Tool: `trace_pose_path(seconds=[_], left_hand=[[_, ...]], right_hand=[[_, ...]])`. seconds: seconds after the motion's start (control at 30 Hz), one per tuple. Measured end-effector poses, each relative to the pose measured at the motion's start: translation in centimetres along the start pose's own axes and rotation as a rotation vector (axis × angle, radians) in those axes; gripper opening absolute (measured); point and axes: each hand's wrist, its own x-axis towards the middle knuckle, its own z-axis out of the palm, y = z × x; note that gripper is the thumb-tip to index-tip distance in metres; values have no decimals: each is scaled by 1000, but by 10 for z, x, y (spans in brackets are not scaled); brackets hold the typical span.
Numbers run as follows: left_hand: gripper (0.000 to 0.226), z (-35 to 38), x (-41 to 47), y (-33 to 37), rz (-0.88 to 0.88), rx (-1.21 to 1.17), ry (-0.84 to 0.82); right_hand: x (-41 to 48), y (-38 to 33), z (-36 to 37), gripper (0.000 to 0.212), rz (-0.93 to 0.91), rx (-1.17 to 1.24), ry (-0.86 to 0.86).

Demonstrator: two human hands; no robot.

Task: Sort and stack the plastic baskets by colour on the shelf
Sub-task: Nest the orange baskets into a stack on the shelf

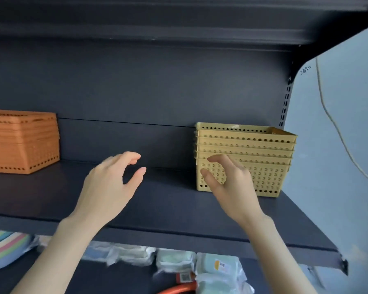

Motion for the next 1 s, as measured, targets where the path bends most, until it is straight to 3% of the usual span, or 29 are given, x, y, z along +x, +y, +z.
trace_pose_path(seconds=[0.23, 0.47, 0.73, 1.0], left_hand=[[21, -111, -68, -128, -78, 71, -71], [20, -186, -68, -226, -125, 55, -3], [13, -216, -55, -352, -245, 138, 77], [17, -220, 13, -466, -362, 25, 127]], right_hand=[[-43, -132, 126, 28, 63, 133, -112], [-26, -232, 209, 22, 52, 277, -169], [19, -295, 321, 20, 35, 394, -186], [92, -332, 422, 30, 52, 399, -191]])
